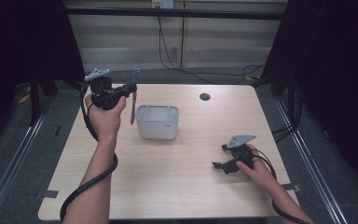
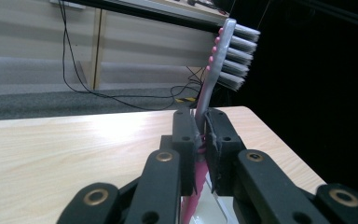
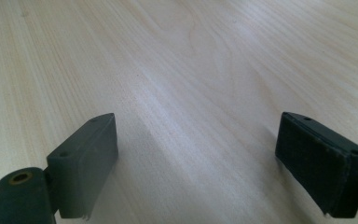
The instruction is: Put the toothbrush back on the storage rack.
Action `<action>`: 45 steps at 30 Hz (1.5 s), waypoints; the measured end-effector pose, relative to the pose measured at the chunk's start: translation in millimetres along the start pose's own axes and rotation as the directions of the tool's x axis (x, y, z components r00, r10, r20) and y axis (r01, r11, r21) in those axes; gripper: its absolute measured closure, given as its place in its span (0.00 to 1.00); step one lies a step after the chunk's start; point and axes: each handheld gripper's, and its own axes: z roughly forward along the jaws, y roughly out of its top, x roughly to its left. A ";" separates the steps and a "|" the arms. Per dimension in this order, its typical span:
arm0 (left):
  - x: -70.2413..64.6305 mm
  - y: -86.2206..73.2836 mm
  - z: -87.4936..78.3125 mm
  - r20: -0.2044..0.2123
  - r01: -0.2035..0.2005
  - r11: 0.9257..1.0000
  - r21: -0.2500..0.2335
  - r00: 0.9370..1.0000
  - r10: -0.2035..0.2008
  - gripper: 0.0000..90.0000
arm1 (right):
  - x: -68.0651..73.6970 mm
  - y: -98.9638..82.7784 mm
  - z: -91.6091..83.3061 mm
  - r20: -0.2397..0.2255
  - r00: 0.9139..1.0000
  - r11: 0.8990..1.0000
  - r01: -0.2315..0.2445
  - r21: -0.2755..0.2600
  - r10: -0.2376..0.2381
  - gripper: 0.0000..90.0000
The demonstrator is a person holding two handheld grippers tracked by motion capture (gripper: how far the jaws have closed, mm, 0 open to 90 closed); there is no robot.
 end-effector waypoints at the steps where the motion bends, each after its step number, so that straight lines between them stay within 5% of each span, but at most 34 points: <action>1: 0.0 0.0 0.0 0.000 0.000 1.000 0.000 1.000 0.000 0.92 | 0.0 0.0 0.0 0.000 1.000 1.000 0.000 0.000 0.000 0.14; 24: -9.1 19.3 20.7 0.008 -0.014 1.000 -0.010 1.000 0.014 0.92 | -0.2 0.0 0.1 0.001 1.000 1.000 0.003 -0.001 -0.003 0.14; 45: -7.7 19.2 32.8 -0.006 -0.024 0.999 -0.031 1.000 0.023 0.92 | -0.2 0.0 0.0 0.001 1.000 1.000 0.002 -0.001 -0.002 0.14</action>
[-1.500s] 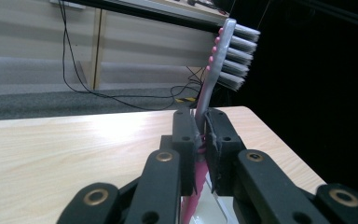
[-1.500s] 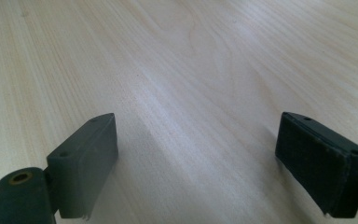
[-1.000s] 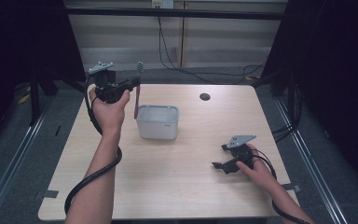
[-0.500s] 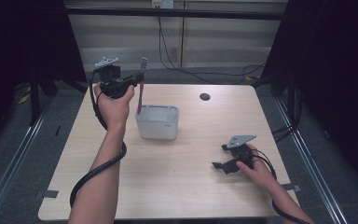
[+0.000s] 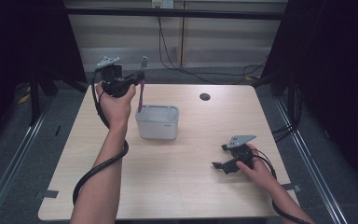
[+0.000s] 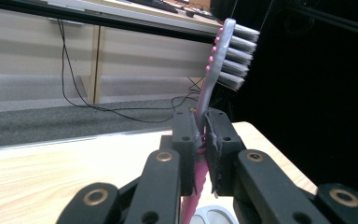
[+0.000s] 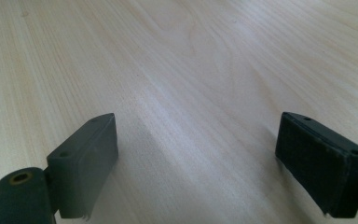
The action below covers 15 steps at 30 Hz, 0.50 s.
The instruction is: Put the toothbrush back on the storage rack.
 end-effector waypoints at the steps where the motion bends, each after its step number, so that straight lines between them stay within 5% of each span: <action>1: 0.8 -0.4 0.4 -0.002 -0.003 1.000 0.002 1.000 0.003 0.92 | -0.1 0.0 0.0 0.000 1.000 1.000 0.001 0.000 -0.001 0.14; 15: 2.9 -10.3 9.0 -0.014 -0.005 1.000 -0.010 1.000 0.005 0.92 | 0.0 0.0 0.0 0.000 1.000 1.000 0.000 0.000 0.000 0.14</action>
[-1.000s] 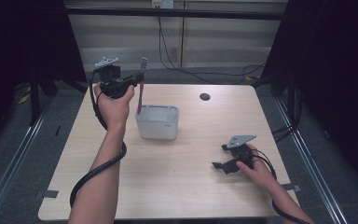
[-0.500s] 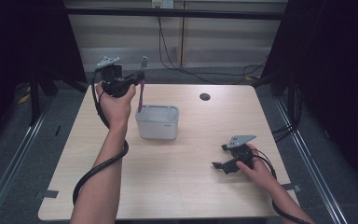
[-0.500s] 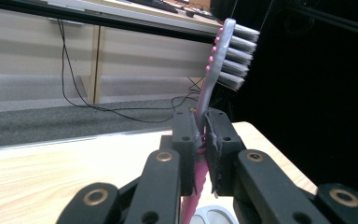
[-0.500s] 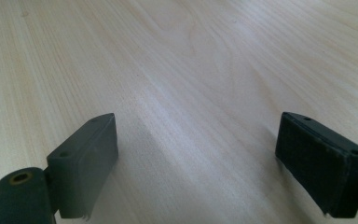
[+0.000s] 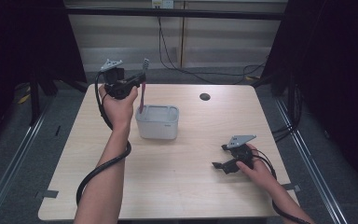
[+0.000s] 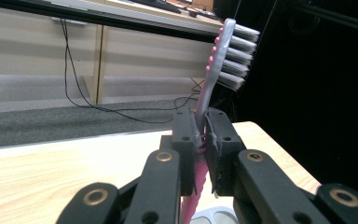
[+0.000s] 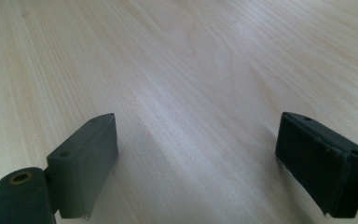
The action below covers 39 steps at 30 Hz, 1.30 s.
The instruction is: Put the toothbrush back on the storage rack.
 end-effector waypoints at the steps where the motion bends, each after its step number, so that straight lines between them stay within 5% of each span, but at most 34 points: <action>1: 0.5 -0.8 0.2 -0.002 -0.002 1.000 -0.001 1.000 0.002 0.92 | 0.0 0.0 0.0 0.000 1.000 1.000 0.000 0.000 0.000 0.14; 39: 13.7 -28.8 10.6 -0.031 -0.001 1.000 -0.002 1.000 0.001 0.92 | 0.2 0.0 -0.1 -0.002 1.000 1.000 -0.002 0.002 0.002 0.14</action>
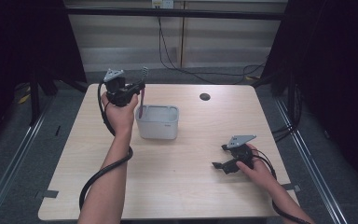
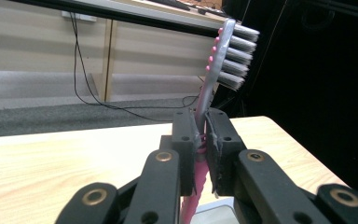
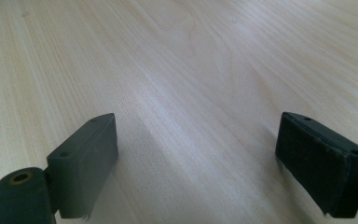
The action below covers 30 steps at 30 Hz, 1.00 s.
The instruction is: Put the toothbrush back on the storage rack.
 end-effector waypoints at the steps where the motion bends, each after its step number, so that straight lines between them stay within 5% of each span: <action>1: 0.4 -0.9 0.6 -0.002 -0.001 1.000 0.000 1.000 0.001 0.92 | 0.0 0.0 -0.1 0.001 1.000 1.000 0.000 0.000 0.000 0.14; 30: 9.4 -22.2 1.6 -0.022 0.031 0.999 0.017 0.999 -0.031 0.92 | -0.1 0.0 -0.1 0.000 1.000 1.000 0.002 0.001 -0.002 0.14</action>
